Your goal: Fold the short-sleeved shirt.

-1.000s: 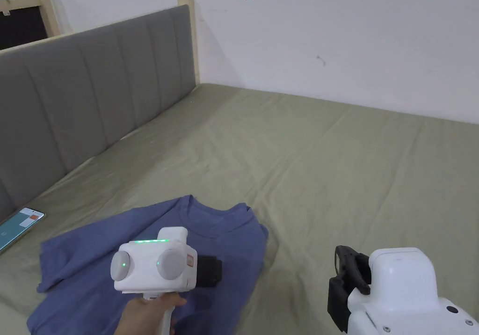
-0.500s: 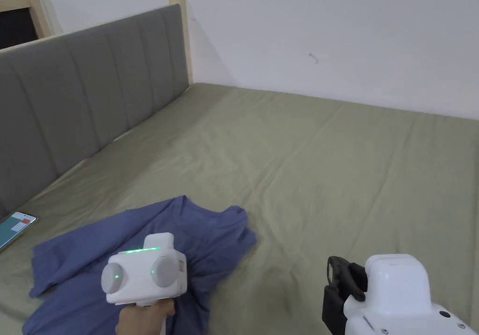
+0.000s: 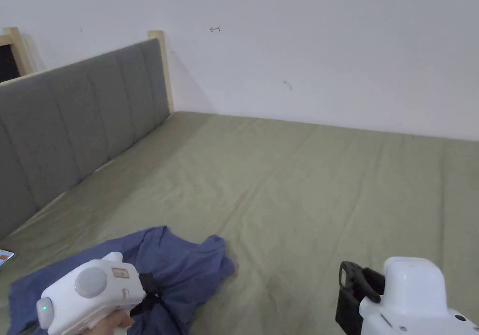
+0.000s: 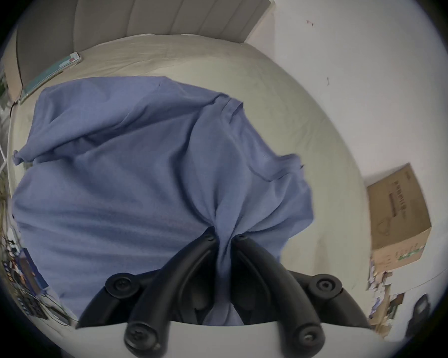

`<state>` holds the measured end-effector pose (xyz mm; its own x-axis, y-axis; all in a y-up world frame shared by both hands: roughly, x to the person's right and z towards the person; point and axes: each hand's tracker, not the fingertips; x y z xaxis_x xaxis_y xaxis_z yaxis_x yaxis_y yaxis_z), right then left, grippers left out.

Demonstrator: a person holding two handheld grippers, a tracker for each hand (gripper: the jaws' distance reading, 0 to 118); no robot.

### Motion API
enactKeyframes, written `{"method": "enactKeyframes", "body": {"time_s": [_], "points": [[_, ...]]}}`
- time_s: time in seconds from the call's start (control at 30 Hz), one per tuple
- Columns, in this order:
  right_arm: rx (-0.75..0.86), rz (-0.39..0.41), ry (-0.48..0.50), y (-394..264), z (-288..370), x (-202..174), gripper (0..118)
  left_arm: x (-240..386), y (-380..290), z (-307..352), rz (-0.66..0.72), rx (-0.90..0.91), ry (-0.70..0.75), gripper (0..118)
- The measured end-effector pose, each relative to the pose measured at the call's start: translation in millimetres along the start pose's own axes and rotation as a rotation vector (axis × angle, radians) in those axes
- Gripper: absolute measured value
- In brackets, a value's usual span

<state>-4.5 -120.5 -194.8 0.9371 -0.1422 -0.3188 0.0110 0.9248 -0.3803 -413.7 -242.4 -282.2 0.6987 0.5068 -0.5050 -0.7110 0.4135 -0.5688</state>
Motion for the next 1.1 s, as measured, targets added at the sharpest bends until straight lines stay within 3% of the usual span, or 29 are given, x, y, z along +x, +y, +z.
{"method": "enactKeyframes", "body": {"time_s": [0.13, 0.33, 0.53, 0.67, 0.9, 0.97, 1.07, 1.1], "points": [[0.026, -0.027, -0.027, 7, 9, 14, 0, 38, 5, 21, -0.143, 0.017, -0.003, 4], [0.055, -0.069, -0.080, 13, 26, 36, 0, 101, -4, 38, -0.174, 0.020, -0.172, 4], [0.090, -0.102, -0.155, 17, 49, 64, 0, 211, -26, 50, -0.301, -0.008, -0.356, 4], [0.141, -0.134, -0.229, 24, 72, 88, 0, 294, -51, 62, -0.467, -0.012, -0.460, 4], [0.198, -0.200, -0.380, 26, 113, 136, 0, 409, -157, 65, -0.703, -0.165, -0.715, 4], [0.208, -0.227, -0.420, 22, 123, 149, 0, 423, -197, 53, -0.787, -0.166, -0.701, 4], [0.193, -0.261, -0.467, 14, 134, 168, 0, 424, -255, 0, -0.714, -0.401, -0.675, 4], [0.186, -0.269, -0.480, 10, 138, 173, 0, 418, -278, -20, -0.729, -0.453, -0.602, 4]]}}
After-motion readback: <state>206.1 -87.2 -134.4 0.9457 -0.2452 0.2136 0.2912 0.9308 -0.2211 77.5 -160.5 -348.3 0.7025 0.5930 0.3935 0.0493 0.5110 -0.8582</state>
